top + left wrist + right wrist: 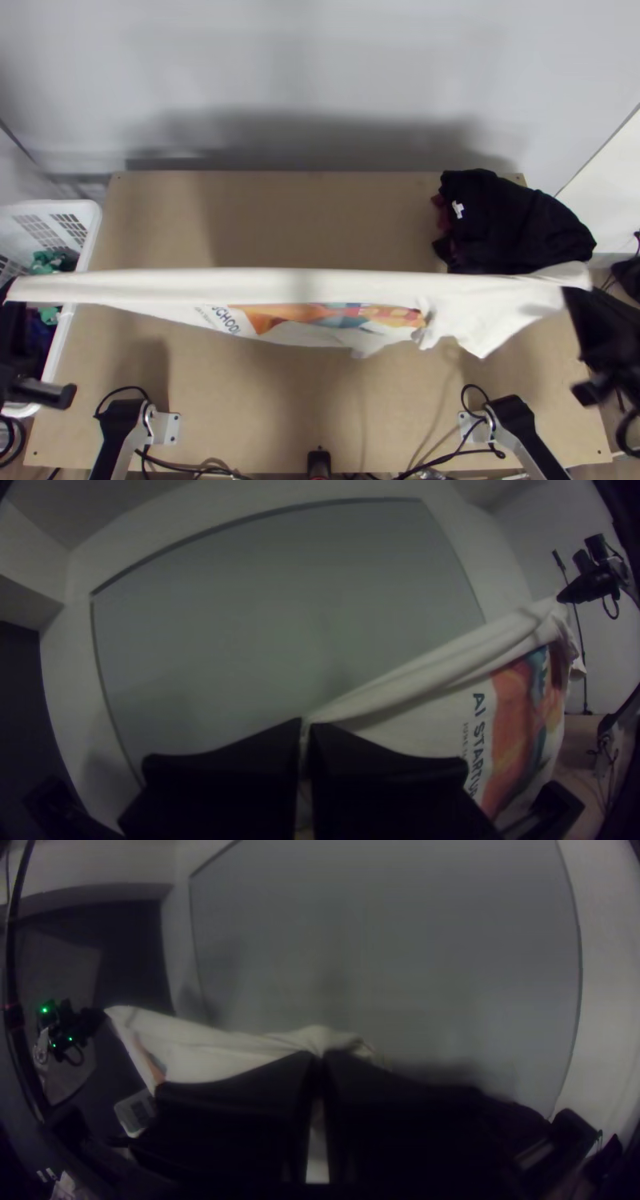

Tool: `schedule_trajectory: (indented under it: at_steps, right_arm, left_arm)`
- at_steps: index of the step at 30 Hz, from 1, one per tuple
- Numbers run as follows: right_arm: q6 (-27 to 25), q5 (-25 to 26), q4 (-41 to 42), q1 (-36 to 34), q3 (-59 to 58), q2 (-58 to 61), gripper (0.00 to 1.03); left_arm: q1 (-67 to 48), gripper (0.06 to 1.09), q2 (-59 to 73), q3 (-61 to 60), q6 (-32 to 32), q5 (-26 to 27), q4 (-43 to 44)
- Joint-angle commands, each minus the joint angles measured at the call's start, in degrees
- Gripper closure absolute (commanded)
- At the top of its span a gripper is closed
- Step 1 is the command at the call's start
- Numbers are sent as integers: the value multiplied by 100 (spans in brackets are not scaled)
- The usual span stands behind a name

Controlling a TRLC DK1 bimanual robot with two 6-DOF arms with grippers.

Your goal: Fold the t-shirt

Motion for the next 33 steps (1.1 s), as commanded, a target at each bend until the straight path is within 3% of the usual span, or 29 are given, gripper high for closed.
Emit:
schedule_trajectory:
  at_steps: [1,5,8,16,19,25,28,33]
  right_arm:
    - [167,-94,43,-130,413,-5,100]
    - [308,-85,394,-165,668,197,100]
    - [334,-103,667,-147,61,206,100]
    - [598,-129,1967,-112,-1767,1120,100]
    - [378,-191,2460,55,-2250,1902,100]
    - [-474,-182,3180,2,-2145,3704,100]
    - [-606,-182,3409,-112,-1793,4565,100]
    - [-993,-191,3242,-174,-730,6077,100]
  left_arm:
    - [123,105,-73,324,-236,135,159]
    - [132,105,59,518,-350,126,361]
    - [246,105,41,78,-359,152,511]
    - [-9,105,551,-2805,-148,240,1346]
    - [-132,105,1025,-3569,-16,240,1873]
    - [53,105,2722,-3552,802,231,2576]
    - [167,105,3592,-3042,889,240,2717]
    - [97,105,4937,-2189,1153,117,2928]
